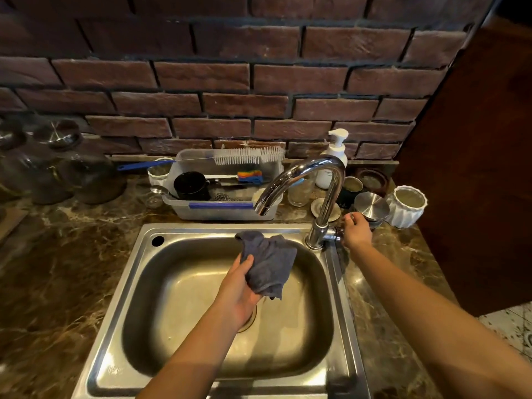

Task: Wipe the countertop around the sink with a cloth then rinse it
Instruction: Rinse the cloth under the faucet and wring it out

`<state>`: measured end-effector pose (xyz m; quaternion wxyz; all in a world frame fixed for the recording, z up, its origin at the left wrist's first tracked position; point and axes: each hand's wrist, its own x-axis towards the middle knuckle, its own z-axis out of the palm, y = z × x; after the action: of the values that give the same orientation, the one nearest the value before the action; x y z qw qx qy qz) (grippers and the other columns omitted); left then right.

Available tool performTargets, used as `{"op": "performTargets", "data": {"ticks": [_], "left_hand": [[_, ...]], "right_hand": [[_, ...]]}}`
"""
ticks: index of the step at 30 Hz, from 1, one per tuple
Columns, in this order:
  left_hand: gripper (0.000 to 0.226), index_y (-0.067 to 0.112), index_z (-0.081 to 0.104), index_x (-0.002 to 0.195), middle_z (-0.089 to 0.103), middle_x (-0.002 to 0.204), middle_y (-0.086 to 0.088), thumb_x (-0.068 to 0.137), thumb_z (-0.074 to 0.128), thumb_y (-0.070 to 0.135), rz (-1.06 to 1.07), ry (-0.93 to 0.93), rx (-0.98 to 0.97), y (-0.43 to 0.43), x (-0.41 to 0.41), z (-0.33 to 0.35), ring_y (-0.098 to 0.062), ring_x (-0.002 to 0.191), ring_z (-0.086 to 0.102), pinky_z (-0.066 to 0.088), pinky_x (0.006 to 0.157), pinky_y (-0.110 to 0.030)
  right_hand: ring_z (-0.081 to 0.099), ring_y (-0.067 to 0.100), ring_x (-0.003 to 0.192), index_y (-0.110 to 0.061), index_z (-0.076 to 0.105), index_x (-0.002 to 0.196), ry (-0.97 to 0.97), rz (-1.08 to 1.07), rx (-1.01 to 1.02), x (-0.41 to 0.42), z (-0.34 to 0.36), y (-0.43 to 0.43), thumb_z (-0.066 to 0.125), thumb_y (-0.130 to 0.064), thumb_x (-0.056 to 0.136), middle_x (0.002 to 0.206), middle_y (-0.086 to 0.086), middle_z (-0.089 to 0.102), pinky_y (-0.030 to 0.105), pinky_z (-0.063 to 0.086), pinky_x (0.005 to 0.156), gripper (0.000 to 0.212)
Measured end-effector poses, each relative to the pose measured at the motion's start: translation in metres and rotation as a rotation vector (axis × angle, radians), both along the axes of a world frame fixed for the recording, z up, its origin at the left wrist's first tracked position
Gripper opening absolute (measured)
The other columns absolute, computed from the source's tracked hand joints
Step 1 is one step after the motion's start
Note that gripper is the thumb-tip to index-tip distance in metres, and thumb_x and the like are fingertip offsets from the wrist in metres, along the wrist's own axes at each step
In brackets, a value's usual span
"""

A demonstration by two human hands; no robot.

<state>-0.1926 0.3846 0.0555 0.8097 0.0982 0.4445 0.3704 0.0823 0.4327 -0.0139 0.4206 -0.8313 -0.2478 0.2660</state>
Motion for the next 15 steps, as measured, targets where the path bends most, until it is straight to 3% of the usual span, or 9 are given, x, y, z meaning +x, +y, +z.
{"op": "performTargets", "data": {"ticks": [5, 13, 15], "left_hand": [[0.024, 0.024, 0.052, 0.121, 0.062, 0.119, -0.011, 0.100, 0.045, 0.015, 0.025, -0.013, -0.005, -0.001, -0.003, 0.002, -0.030, 0.103, 0.062, 0.051, 0.073, -0.044], [0.022, 0.025, 0.052, 0.118, 0.062, 0.118, -0.012, 0.100, 0.044, 0.015, 0.052, -0.022, -0.011, 0.000, -0.013, 0.009, -0.031, 0.104, 0.062, 0.051, 0.077, -0.046], [0.024, 0.025, 0.051, 0.121, 0.061, 0.119, -0.012, 0.100, 0.045, 0.016, 0.055, -0.023, -0.021, 0.000, -0.013, 0.010, -0.031, 0.103, 0.062, 0.051, 0.075, -0.045]], "right_hand": [[0.055, 0.030, 0.081, -0.017, 0.055, 0.092, 0.009, -0.006, 0.033, -0.004, 0.001, -0.003, 0.039, -0.025, 0.101, 0.087, 0.009, 0.059, 0.048, 0.050, 0.079, 0.020], [0.051, 0.025, 0.077, -0.027, 0.055, 0.081, 0.071, 0.007, 0.099, -0.002, -0.003, -0.009, 0.042, -0.025, 0.100, 0.080, 0.003, 0.057, 0.041, 0.046, 0.072, 0.023], [0.053, 0.027, 0.080, -0.029, 0.055, 0.079, 0.077, 0.016, 0.100, -0.001, -0.005, -0.012, 0.042, -0.024, 0.099, 0.082, 0.003, 0.058, 0.045, 0.047, 0.073, 0.024]]}}
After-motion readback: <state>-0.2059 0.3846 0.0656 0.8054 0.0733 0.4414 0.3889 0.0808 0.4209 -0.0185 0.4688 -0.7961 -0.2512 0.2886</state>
